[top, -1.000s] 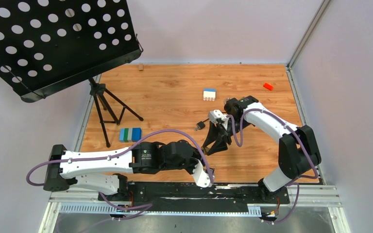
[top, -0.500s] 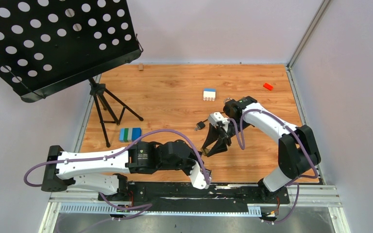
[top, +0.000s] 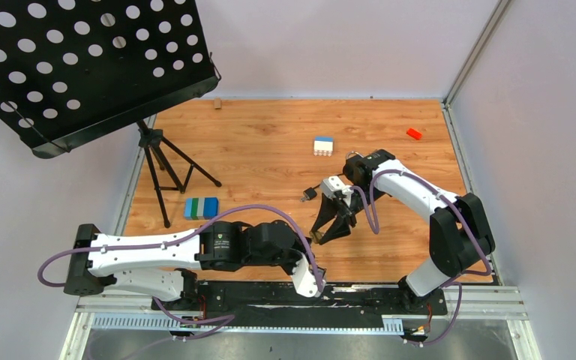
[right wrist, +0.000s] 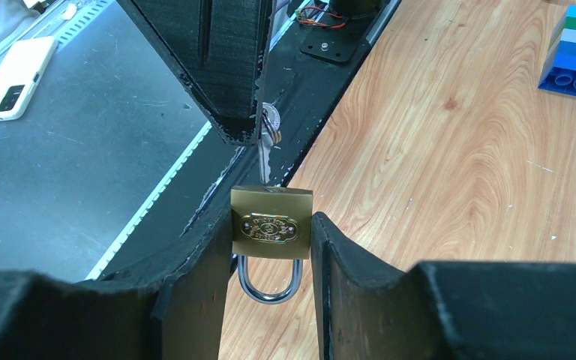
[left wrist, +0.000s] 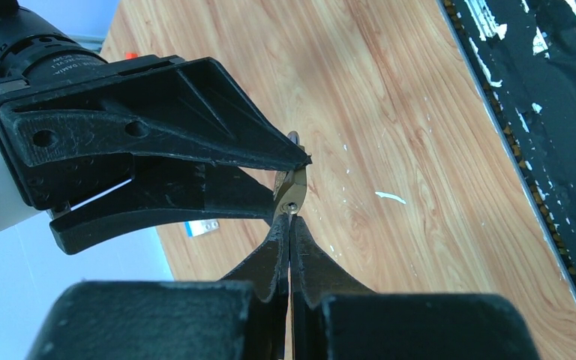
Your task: Unlock with the key
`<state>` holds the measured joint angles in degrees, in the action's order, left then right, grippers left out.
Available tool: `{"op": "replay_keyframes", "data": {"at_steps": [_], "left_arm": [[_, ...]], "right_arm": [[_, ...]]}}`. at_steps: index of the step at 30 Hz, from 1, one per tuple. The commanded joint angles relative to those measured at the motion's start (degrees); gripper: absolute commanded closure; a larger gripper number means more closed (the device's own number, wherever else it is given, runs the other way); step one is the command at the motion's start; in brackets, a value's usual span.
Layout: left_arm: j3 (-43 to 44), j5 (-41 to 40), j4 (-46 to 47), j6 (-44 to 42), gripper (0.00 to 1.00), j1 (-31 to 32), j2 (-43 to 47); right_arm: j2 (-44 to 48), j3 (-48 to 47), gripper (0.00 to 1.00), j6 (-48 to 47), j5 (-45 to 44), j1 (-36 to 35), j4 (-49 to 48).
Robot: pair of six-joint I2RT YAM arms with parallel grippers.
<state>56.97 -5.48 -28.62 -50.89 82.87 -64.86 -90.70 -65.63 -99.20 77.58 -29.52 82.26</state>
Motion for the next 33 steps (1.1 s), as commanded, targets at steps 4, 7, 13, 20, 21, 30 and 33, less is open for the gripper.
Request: {"op": "replay_keyframes", "data": {"at_steps": [4, 7, 13, 20, 21, 30, 33], "left_arm": [[-0.46, -1.02, 0.88, -2.49, 1.0, 0.52, -0.69], [-0.37, -0.94, 0.9, -2.79, 1.0, 0.62, -1.03], [-0.45, -1.11, 1.12, -3.1, 1.0, 0.89, -1.15], [-0.59, -1.42, 1.22, -3.83, 1.0, 1.31, -1.88], [-0.63, -1.61, 1.29, -3.98, 1.0, 1.39, -2.05], [-1.86, -4.26, 2.68, -6.15, 1.0, 2.42, -3.19], [-2.89, -5.1, 3.67, -6.82, 1.0, 2.72, -2.95]], "right_arm": [[0.67, -0.69, 1.0, -1.84, 1.7, -0.64, 1.09], [0.52, -0.82, 1.0, -1.6, 1.7, -0.63, 1.09], [0.15, -0.99, 1.0, -1.43, 1.78, -0.8, 1.13], [0.19, -0.95, 1.0, -1.35, 1.87, -0.82, 1.16], [0.3, -0.91, 1.0, -1.35, 1.79, -0.88, 1.22], [-0.06, -0.69, 1.0, -1.52, 1.35, -1.96, 1.15], [-0.09, -0.49, 1.0, -1.68, 0.85, -2.57, 1.23]]}}
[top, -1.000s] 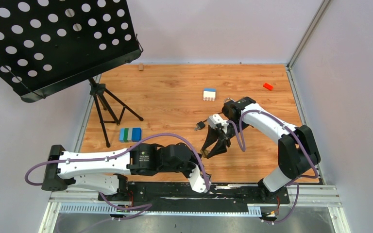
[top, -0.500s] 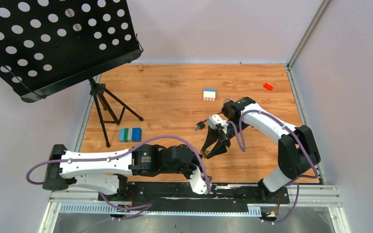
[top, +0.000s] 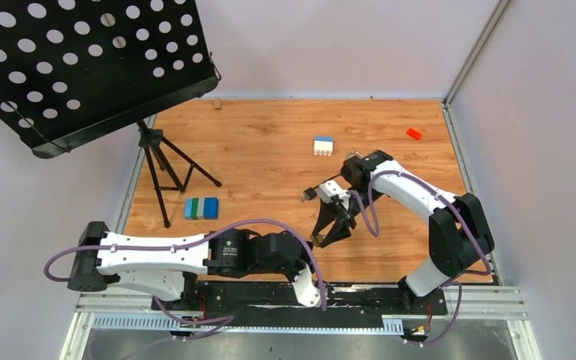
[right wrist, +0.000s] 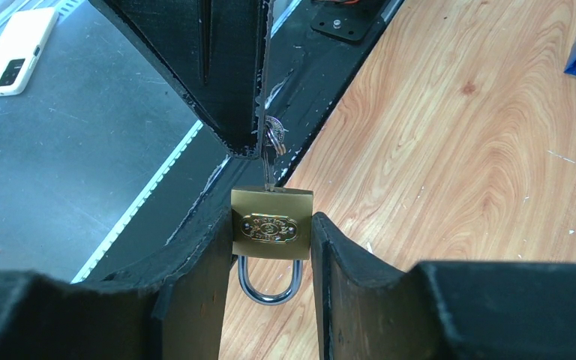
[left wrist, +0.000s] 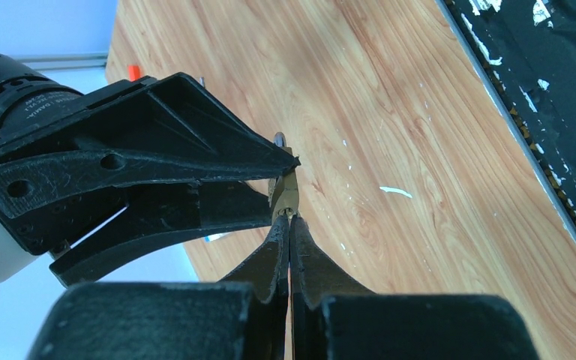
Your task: Unlock with the key
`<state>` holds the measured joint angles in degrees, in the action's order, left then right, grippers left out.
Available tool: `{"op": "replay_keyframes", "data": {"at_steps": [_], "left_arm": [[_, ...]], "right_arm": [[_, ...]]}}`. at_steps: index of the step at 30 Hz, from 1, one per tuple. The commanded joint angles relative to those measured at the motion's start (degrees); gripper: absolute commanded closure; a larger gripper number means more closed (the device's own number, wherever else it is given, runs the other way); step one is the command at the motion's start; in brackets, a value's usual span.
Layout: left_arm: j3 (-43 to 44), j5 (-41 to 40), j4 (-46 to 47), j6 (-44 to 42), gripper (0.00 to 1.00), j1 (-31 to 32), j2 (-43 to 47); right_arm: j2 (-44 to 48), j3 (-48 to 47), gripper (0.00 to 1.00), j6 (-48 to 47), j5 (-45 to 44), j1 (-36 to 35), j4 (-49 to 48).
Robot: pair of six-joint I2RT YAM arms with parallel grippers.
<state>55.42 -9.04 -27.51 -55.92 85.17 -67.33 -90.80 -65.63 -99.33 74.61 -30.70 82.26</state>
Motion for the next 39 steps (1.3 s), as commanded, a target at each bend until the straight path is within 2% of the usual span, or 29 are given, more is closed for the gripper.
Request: {"op": "replay_keyframes", "data": {"at_steps": [1, 14, 24, 33, 39], "left_arm": [[-1.7, -1.92, 2.89, -2.04, 1.0, 0.52, -0.37], [-7.61, -5.3, 9.02, -4.41, 1.0, 0.87, 1.85], [-5.66, -5.79, 8.56, -2.7, 1.0, 1.35, 0.6], [-2.91, -6.05, 6.05, -0.66, 1.0, 1.76, -1.25], [-1.65, -6.52, 5.26, 0.09, 1.0, 1.76, -3.0]], "right_arm": [[0.01, -0.47, 1.0, -1.72, 3.64, -1.62, 1.24], [-0.39, -0.62, 1.0, -2.1, 2.89, -3.18, 1.47], [-1.21, -1.93, 1.0, -0.18, 2.62, -3.15, 0.79], [1.59, -0.56, 1.0, 13.6, -0.05, -2.93, -9.98], [2.11, -0.3, 1.0, 18.17, -1.0, -2.79, -13.15]]}}
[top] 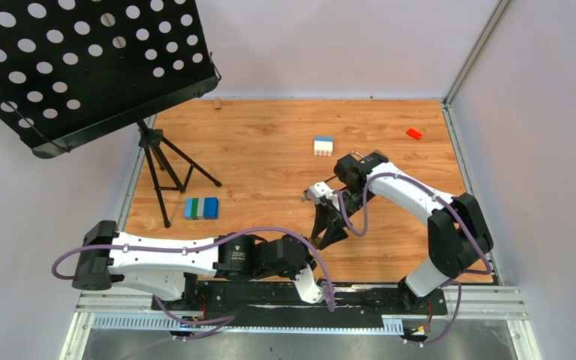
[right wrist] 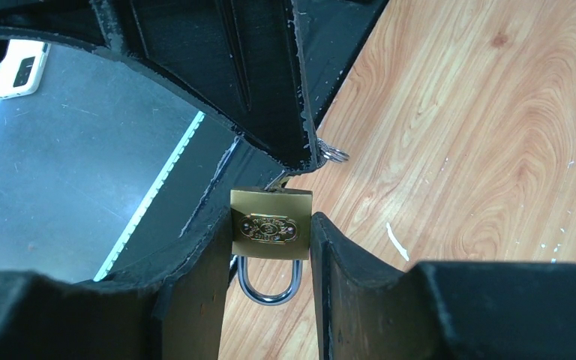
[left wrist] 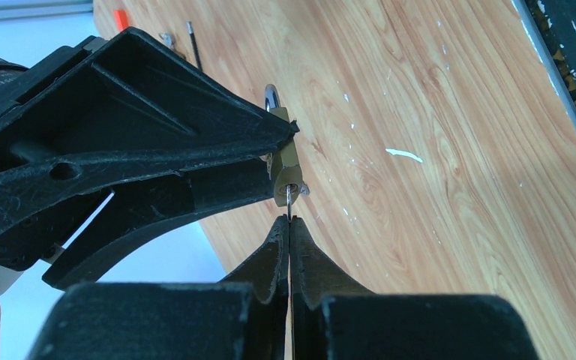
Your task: Unlock with the key
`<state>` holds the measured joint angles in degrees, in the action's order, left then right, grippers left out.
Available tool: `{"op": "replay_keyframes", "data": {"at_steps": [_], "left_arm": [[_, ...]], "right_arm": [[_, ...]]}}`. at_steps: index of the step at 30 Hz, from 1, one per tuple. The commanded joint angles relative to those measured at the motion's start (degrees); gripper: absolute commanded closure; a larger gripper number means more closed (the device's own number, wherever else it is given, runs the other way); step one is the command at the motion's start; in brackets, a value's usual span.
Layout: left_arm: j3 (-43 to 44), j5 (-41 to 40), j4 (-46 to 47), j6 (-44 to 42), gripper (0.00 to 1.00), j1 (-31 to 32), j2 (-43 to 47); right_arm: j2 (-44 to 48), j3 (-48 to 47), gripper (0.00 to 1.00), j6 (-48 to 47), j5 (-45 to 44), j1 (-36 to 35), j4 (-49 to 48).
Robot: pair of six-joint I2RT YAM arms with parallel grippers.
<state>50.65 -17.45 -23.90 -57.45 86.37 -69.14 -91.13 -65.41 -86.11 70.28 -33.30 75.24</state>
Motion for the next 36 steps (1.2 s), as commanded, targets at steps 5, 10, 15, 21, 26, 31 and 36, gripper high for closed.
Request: {"op": "replay_keyframes", "data": {"at_steps": [5, 10, 15, 21, 26, 31, 36], "left_arm": [[3.59, 2.11, 1.71, 2.07, 1.0, 0.57, -2.3], [3.66, 2.08, 2.16, 2.43, 1.0, 0.56, -2.9], [3.65, 1.8, 2.54, 2.95, 1.0, 0.57, -3.36], [3.21, 1.36, 3.86, 4.07, 1.0, 0.6, -3.89], [1.27, -0.09, 6.95, 3.87, 1.0, 0.56, -3.24], [-0.3, -1.14, 8.99, 3.0, 1.0, 0.56, -2.23], [-2.27, -1.64, 10.34, 2.07, 1.0, 0.56, -0.41]], "right_arm": [[3.03, -0.1, 1.0, 7.96, 2.89, -0.19, -8.59], [3.5, 0.36, 1.0, 11.68, 2.09, -0.2, -11.82], [4.16, 0.76, 1.0, 14.96, 1.16, -0.1, -14.86], [5.36, 1.59, 1.0, 18.5, 0.77, 0.38, -18.01], [5.49, 1.48, 1.0, 15.86, 3.0, 1.45, -15.75], [3.95, 0.21, 1.0, 7.38, 5.86, 2.29, -9.0], [3.77, 0.34, 1.0, 5.33, 5.9, 2.4, -7.85]]}}
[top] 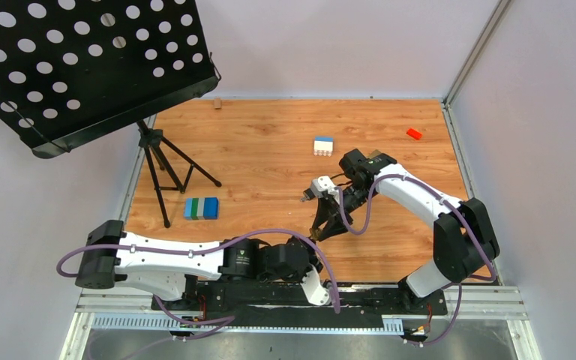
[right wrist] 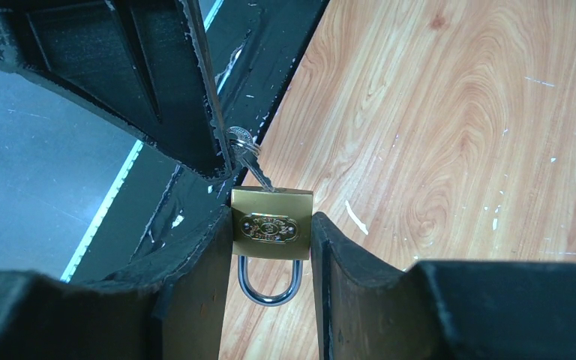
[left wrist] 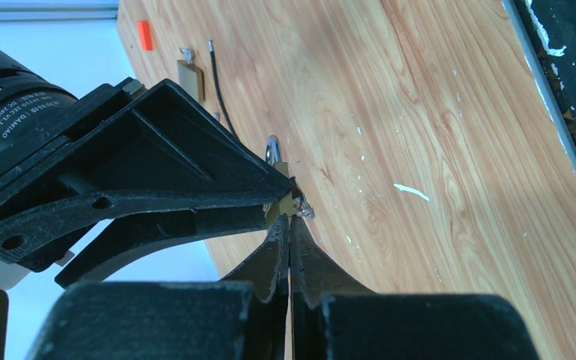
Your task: Unlock with the key
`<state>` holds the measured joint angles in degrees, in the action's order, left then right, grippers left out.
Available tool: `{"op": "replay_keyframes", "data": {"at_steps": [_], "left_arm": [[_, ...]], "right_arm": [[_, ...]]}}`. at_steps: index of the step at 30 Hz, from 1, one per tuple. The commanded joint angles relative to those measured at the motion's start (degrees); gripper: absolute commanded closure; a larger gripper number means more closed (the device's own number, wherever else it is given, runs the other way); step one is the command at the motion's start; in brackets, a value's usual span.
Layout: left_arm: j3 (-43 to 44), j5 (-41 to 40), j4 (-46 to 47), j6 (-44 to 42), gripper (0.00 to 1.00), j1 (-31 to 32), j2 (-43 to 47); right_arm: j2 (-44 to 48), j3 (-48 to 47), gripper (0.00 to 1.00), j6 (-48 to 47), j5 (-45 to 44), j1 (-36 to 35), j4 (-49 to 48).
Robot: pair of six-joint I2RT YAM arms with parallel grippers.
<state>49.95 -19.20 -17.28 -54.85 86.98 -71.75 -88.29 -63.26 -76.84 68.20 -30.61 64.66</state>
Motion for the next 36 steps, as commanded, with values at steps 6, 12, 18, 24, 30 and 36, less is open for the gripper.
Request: {"op": "replay_keyframes", "data": {"at_steps": [6, 12, 18, 24, 30, 36], "left_arm": [[-2.6, 0.09, 3.17, -0.98, 1.0, -0.76, 4.86], [-3.66, 2.08, 2.65, -0.36, 1.0, -2.6, 6.87], [-3.7, 2.84, 2.99, -0.13, 1.0, -2.96, 6.85], [-3.54, 3.49, 3.59, 0.01, 1.0, -2.99, 5.56], [-3.71, 3.81, 4.37, -0.19, 1.0, -3.04, 4.67], [-4.51, 3.82, 5.28, -1.71, 1.0, -3.09, 4.56]], "right_arm": [[0.75, -1.55, 1.0, -3.58, 7.38, -0.31, 2.4], [0.63, -1.53, 1.0, -3.71, 7.29, -0.3, 2.59], [0.27, -2.03, 1.0, -4.61, 7.8, -0.28, 3.78], [0.39, -2.04, 1.0, -4.86, 8.03, -0.32, 4.03], [0.62, -2.11, 1.0, -7.05, 8.66, -0.26, 5.51], [-0.65, -2.88, 1.0, -12.14, 9.55, -0.33, 10.46]]}}
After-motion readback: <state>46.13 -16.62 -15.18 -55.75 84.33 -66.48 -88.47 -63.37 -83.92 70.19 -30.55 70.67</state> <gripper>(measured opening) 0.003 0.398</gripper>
